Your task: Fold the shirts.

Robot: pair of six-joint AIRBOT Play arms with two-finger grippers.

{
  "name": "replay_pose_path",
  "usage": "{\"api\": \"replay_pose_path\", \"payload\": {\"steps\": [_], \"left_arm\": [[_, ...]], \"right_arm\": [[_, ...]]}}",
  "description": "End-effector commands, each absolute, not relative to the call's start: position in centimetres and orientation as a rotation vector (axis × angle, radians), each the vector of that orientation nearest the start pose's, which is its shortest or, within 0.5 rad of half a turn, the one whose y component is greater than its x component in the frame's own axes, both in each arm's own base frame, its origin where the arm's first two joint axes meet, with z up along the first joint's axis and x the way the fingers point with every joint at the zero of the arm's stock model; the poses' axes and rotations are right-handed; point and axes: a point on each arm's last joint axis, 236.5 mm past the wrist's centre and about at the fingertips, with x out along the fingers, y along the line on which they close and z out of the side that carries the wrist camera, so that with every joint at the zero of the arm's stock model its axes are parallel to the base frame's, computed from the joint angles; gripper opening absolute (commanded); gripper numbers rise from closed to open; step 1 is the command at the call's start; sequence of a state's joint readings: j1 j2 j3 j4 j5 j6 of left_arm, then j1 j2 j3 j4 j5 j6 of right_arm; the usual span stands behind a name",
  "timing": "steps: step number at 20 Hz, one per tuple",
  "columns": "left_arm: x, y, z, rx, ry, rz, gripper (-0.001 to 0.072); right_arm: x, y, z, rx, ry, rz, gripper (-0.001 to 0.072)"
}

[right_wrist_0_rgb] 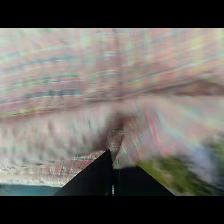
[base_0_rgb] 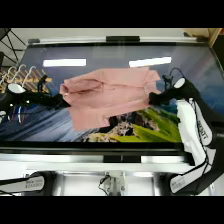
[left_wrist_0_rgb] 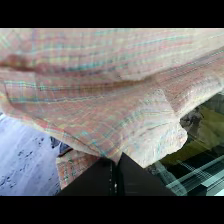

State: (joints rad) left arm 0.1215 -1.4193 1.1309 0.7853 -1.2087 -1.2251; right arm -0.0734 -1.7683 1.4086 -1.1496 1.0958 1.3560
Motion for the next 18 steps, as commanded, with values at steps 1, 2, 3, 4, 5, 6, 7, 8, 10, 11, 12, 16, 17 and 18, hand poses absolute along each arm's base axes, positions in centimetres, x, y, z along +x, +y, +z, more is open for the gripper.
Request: {"api": "replay_pose_path", "payload": {"steps": [1,2,3,4,5,6,7,8,10,11,12,16,17,18], "left_arm": [[41.6,-10.5,7.5,-0.474,1.126,-0.570,0.0027],[42.7,-10.1,12.1,-0.424,1.028,-0.586,0.0028],[43.3,-9.6,17.7,-0.356,0.903,-0.598,0.0027],[43.2,-9.1,25.0,-0.272,0.735,-0.598,0.0028],[42.1,-8.7,32.4,-0.199,0.558,-0.583,0.0028],[39.6,-8.5,40.6,-0.119,0.350,-0.556,0.0028],[36.2,-8.3,47.7,-0.048,0.152,-0.522,0.0028],[31.8,-8.2,54.2,0.004,-0.055,-0.474,0.0028],[23.0,-7.6,62.6,0.005,-0.377,-0.367,0.0028],[19.1,-7.2,64.6,0.001,-0.480,-0.311,0.0028],[16.5,-6.8,65.1,0.009,-0.528,-0.257,0.0028],[12.3,-5.4,61.2,0.041,-0.447,-0.097,0.0028],[11.9,-5.1,60.2,0.058,-0.411,-0.068,0.0027],[11.4,-4.9,59.9,0.066,-0.401,-0.051,0.0028]], "right_arm": [[48.8,6.7,1.1,0.213,1.143,0.387,0.0046],[48.8,7.3,6.1,0.153,1.055,0.446,0.0047],[48.5,7.5,12.0,0.090,0.944,0.474,0.0047],[48.0,7.5,18.1,0.034,0.815,0.474,0.0046],[47.2,7.3,24.7,-0.020,0.660,0.453,0.0047],[45.5,6.9,32.3,-0.071,0.471,0.413,0.0047],[42.8,6.6,39.5,-0.104,0.278,0.372,0.0047],[39.7,6.3,45.3,-0.128,0.114,0.332,0.0047],[32.3,6.1,53.5,-0.155,-0.143,0.280,0.0046],[29.1,5.9,55.7,-0.171,-0.216,0.259,0.0046],[26.0,5.8,57.1,-0.181,-0.262,0.241,0.0047],[18.9,4.7,57.5,-0.164,-0.270,0.171,0.0047],[18.1,4.3,56.9,-0.160,-0.245,0.152,0.0047],[17.5,4.0,56.2,-0.157,-0.218,0.136,0.0047]]}}
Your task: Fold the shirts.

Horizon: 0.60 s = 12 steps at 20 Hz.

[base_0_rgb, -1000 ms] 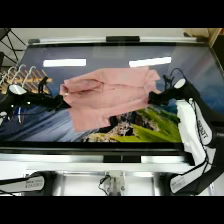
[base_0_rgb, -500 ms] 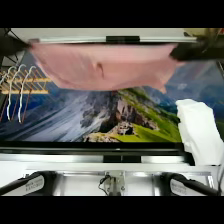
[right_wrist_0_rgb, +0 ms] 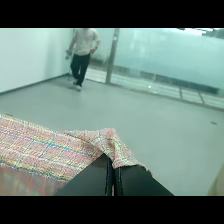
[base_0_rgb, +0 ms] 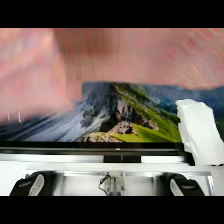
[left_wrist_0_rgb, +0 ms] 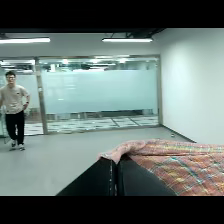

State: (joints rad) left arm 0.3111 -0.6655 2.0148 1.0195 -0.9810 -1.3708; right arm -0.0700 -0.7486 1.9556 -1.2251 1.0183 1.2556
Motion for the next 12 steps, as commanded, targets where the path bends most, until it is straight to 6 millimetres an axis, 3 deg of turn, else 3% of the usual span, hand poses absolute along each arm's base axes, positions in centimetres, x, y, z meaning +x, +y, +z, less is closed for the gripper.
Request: {"api": "replay_pose_path", "payload": {"steps": [1,3,6,9,12], "left_arm": [[11.1,-4.9,59.6,0.065,-0.390,-0.046,0.0028],[12.0,-5.1,57.4,0.065,-0.292,-0.057,0.0028],[15.5,-4.6,51.1,0.058,0.003,-0.083,0.0028],[20.2,-3.2,43.8,0.022,0.331,-0.115,0.0028],[26.3,-1.3,36.0,-0.074,0.592,-0.137,0.0028]], "right_arm": [[17.1,3.6,55.6,-0.155,-0.189,0.121,0.0047],[17.2,3.2,53.6,-0.141,-0.107,0.109,0.0047],[19.7,3.2,48.1,-0.111,0.140,0.134,0.0047],[24.0,2.9,38.8,-0.099,0.530,0.168,0.0047],[30.2,2.2,29.5,-0.066,0.817,0.181,0.0047]]}}
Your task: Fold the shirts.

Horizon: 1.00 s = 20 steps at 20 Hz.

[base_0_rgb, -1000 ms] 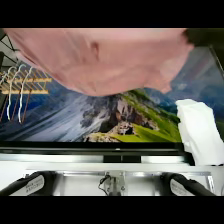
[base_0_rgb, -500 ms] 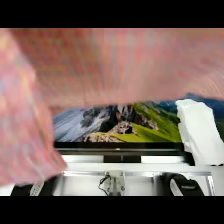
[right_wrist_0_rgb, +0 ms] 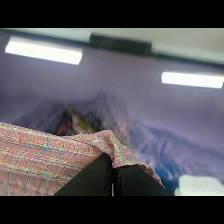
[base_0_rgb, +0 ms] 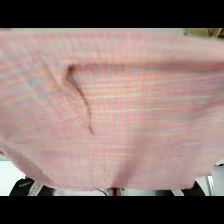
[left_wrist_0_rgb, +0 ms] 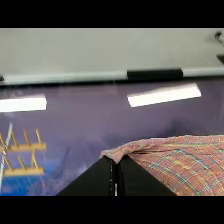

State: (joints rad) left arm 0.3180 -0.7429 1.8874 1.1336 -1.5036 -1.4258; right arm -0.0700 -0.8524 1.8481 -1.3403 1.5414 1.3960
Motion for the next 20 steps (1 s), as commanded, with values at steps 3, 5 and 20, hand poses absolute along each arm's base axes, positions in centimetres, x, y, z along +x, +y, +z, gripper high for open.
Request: {"api": "replay_pose_path", "payload": {"steps": [3,5,20], "left_arm": [[33.0,0.0,25.2,-0.144,0.852,-0.190,0.0026],[37.2,-0.6,18.3,-0.184,0.985,-0.234,0.0026],[58.6,-3.9,-2.0,-0.382,0.903,-0.160,0.0028]], "right_arm": [[38.6,1.6,20.4,-0.008,0.929,0.168,0.0047],[43.9,2.5,15.1,0.069,0.961,0.188,0.0046],[60.2,5.4,-5.4,0.191,0.838,0.084,0.0047]]}}
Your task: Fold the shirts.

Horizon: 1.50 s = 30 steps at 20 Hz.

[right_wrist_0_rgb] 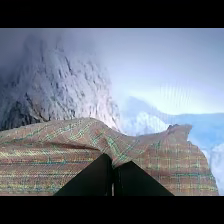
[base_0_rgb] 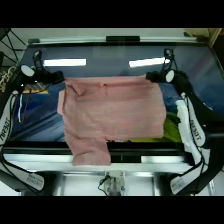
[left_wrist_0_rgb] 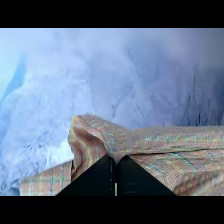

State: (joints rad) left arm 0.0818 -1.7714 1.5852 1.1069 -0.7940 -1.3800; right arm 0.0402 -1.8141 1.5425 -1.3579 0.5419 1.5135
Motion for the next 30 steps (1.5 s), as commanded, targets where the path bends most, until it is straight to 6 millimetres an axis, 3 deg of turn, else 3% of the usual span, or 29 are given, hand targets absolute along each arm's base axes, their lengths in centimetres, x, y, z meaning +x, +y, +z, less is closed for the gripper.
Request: {"api": "replay_pose_path", "payload": {"steps": [1,3,5,8,11,16,20,23,26,27,28,30], "left_arm": [[58.0,-4.2,-2.1,-0.376,0.931,-0.174,0.0028],[55.8,-3.7,-1.7,-0.351,1.032,-0.206,0.0028],[51.2,-3.6,-0.7,-0.358,1.219,-0.275,0.0028],[44.4,-5.4,-1.0,-0.336,1.464,-0.371,0.0027],[41.6,-6.1,-2.8,-0.312,1.565,-0.369,0.0027],[38.9,-6.1,-5.9,-0.354,1.660,-0.343,0.0027],[38.2,-6.6,-7.0,-0.360,1.694,-0.342,0.0027],[36.8,-6.7,-8.9,-0.399,1.765,-0.315,0.0028],[37.2,-6.7,-8.9,-0.398,1.746,-0.310,0.0044],[37.5,-6.4,-8.3,-0.398,1.736,-0.310,0.0321],[37.8,-6.1,-7.3,-0.402,1.729,-0.307,0.0720],[38.6,-4.8,-3.7,-0.400,1.698,-0.316,0.0720]], "right_arm": [[59.7,5.6,-5.8,0.191,0.866,0.088,0.0047],[58.2,5.1,-5.2,0.197,0.939,0.095,0.0047],[55.7,4.5,-4.0,0.211,1.041,0.106,0.0047],[50.5,4.2,-4.7,0.190,1.255,0.126,0.0047],[47.1,3.3,-6.0,0.134,1.400,0.116,0.0047],[44.8,3.5,-7.3,0.138,1.512,0.123,0.0047],[44.6,4.0,-9.2,0.153,1.549,0.112,0.0047],[44.9,4.0,-9.2,0.162,1.540,0.103,0.0047],[44.8,5.1,-8.8,0.212,1.540,0.129,0.0079],[44.9,5.9,-7.9,0.244,1.525,0.153,0.0266],[45.2,6.4,-6.6,0.241,1.493,0.189,0.0480],[45.1,5.3,-3.2,0.174,1.430,0.191,0.0481]]}}
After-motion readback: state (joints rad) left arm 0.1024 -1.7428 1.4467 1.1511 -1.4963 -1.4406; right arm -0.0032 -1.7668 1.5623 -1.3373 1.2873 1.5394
